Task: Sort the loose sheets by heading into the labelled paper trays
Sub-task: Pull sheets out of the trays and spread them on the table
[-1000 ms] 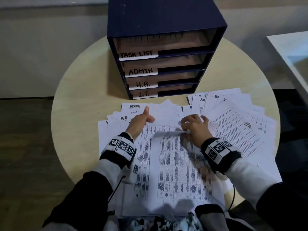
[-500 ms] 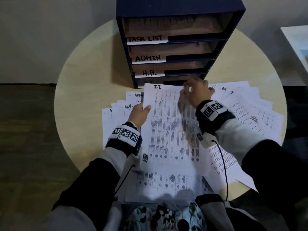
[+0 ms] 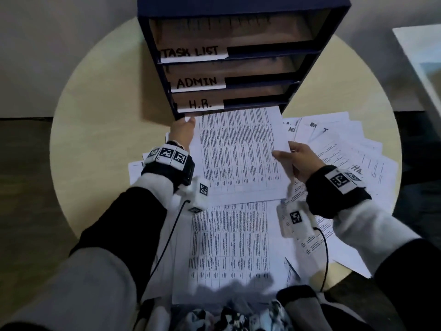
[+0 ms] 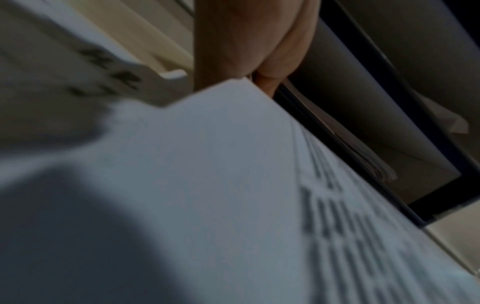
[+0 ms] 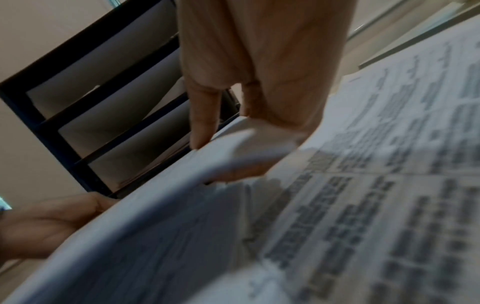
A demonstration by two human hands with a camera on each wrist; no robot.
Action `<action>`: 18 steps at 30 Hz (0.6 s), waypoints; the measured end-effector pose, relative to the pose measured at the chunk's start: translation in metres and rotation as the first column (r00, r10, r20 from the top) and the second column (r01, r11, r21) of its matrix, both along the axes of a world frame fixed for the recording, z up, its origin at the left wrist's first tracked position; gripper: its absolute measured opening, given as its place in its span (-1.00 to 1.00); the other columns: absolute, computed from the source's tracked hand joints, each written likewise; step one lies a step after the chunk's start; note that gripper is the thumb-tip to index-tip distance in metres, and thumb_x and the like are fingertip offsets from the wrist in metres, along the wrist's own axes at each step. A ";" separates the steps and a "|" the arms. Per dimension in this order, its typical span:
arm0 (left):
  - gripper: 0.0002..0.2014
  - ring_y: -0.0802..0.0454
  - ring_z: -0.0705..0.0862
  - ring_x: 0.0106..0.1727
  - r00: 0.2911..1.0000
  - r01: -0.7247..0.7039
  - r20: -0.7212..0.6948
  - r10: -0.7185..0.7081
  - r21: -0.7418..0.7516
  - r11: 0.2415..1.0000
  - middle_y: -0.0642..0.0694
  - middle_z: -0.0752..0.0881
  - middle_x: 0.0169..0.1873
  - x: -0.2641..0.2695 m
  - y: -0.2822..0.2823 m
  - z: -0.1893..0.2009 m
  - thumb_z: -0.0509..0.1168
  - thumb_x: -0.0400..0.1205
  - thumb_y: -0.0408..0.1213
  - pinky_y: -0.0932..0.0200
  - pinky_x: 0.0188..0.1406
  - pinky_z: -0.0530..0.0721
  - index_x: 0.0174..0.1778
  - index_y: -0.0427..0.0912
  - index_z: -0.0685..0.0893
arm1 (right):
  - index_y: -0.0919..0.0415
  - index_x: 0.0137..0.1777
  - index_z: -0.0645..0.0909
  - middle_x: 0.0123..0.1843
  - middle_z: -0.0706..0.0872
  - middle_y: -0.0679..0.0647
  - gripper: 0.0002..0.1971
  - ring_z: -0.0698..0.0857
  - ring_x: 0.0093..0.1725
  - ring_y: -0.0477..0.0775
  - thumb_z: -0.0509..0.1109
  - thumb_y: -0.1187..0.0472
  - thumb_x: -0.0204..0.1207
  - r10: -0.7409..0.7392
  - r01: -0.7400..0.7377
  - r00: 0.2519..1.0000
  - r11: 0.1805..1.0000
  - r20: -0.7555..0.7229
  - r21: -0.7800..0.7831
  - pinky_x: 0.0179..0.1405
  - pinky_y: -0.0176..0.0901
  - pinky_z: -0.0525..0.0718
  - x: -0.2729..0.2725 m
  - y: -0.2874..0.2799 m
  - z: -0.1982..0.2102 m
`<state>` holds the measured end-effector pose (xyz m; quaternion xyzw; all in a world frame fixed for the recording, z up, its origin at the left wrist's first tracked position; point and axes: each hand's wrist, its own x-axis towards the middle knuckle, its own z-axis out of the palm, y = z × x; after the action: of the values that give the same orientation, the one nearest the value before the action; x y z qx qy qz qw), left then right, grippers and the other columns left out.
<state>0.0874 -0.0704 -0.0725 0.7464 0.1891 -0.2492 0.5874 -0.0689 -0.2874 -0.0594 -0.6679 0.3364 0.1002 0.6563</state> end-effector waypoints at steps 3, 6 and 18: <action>-0.36 -0.21 0.43 0.46 0.961 0.214 0.059 -0.269 0.452 0.866 -0.31 0.44 0.45 0.007 -0.003 0.004 0.24 0.65 -0.31 0.12 0.29 0.48 0.56 -0.45 0.09 | 0.26 -0.21 0.52 -0.63 0.54 0.01 -0.88 0.44 -0.68 -0.09 0.31 0.45 0.52 0.114 -0.108 0.992 0.990 -0.060 0.094 -0.71 -0.41 0.36 -0.014 -0.008 0.000; -0.33 -0.25 0.40 0.49 0.989 0.149 -0.013 -0.150 0.250 0.957 -0.34 0.40 0.46 0.016 -0.008 -0.009 0.29 0.62 -0.35 0.01 0.42 0.39 0.57 -0.42 0.12 | 0.36 0.03 0.51 -0.47 0.73 0.21 -0.91 0.64 -0.63 0.07 0.23 0.46 0.58 0.083 -0.074 0.994 0.989 -0.071 0.127 -0.74 -0.37 0.49 -0.017 -0.009 0.003; -0.82 0.05 0.78 -0.41 0.989 -0.050 -0.148 -0.002 -0.347 0.937 -0.27 0.75 -0.21 -0.024 0.013 0.003 0.20 0.67 -0.42 0.35 -0.52 0.68 0.12 -0.45 0.54 | 0.20 0.43 0.26 -0.26 0.55 0.20 -0.60 0.50 -0.71 -0.04 0.05 0.51 0.64 -0.307 0.298 0.952 0.939 0.023 0.174 -0.76 -0.35 0.46 0.086 0.023 0.004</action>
<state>0.0633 -0.0577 -0.0697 0.6077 0.1933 -0.3255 0.6982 0.0167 -0.2640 -0.0557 -0.5528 0.4088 0.0095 0.7261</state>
